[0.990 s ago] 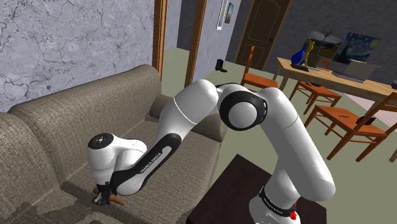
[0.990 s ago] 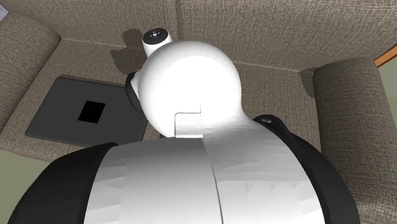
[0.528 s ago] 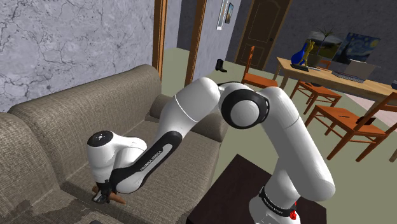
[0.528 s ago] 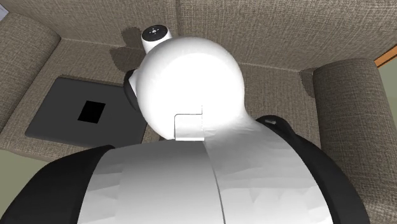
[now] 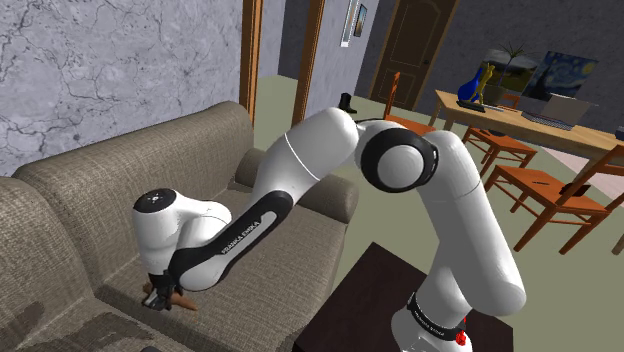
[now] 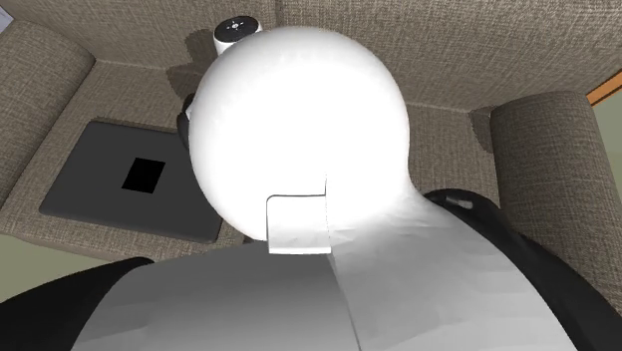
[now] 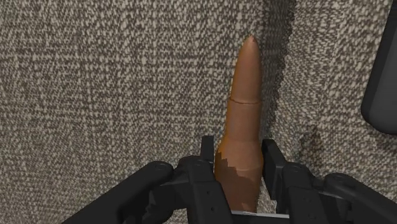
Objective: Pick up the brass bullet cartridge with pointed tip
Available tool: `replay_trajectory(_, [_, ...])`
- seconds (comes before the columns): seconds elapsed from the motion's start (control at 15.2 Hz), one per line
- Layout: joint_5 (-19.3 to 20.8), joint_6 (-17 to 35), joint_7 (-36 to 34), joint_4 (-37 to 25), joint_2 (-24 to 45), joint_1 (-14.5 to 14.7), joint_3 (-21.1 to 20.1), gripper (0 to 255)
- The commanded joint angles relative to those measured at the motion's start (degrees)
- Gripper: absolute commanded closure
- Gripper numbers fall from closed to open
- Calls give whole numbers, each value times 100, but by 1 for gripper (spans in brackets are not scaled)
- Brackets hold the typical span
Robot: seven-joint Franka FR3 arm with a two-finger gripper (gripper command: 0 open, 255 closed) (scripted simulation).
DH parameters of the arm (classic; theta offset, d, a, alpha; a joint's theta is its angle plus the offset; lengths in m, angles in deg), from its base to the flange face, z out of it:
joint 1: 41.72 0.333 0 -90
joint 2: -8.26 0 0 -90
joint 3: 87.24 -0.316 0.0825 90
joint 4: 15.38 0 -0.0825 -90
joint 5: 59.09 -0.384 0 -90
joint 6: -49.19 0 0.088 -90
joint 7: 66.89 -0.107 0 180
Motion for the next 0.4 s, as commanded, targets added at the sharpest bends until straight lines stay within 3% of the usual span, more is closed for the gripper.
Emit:
replay_trajectory(0.0, [-40,-94,23,35,-128,-24,-38,255])
replay_trajectory(0.33, [-102,-240,67,60,-302,-62,-92,255])
